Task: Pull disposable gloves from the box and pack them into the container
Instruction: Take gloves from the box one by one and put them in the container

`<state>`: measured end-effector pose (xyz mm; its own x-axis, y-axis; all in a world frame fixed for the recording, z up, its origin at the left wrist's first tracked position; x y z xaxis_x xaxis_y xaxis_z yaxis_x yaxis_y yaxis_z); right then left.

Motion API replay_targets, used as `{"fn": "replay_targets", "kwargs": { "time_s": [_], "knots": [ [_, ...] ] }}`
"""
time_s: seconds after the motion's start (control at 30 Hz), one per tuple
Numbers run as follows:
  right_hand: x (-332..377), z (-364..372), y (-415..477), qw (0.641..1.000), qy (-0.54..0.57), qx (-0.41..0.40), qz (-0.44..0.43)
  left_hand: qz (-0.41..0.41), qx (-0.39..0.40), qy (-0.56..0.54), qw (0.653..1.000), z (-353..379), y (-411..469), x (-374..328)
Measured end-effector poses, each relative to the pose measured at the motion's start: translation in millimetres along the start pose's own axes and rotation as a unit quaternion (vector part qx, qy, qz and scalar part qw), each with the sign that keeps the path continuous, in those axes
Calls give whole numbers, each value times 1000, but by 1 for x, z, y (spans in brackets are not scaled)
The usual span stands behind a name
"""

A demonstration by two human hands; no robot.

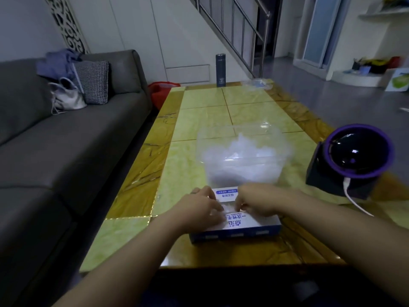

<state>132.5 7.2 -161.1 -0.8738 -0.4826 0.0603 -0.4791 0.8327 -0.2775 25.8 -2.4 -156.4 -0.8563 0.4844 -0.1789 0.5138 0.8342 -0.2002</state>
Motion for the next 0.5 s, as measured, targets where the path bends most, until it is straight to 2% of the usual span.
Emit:
{"fn": "replay_targets", "kwargs": {
  "time_s": [0.1, 0.23, 0.4, 0.5],
  "knots": [
    [-3, -1, 4, 999, 41, -22, 14, -6, 7, -5, 1000, 8, -5, -1],
    [11, -11, 4, 997, 37, -58, -21, -25, 38, -25, 999, 13, -5, -3],
    [16, -5, 12, 996, 35, -81, -26, -45, 6, -10, 999, 14, 4, -3],
    [17, -8, 10, 993, 29, -112, -29, -62, -27, -59, 996, 17, 5, 2]
  ]
}}
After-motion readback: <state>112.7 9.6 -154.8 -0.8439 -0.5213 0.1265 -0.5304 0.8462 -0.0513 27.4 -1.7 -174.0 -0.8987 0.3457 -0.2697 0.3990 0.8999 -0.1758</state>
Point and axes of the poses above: each hand's wrist, its own y-axis towards the middle knuckle, its own z-axis out of the palm, x = y × z, the point moved 8 cm from there along y, towards the middle knuckle, and after that the axes turned 4 degrees about -x, right-handed, at the moved point
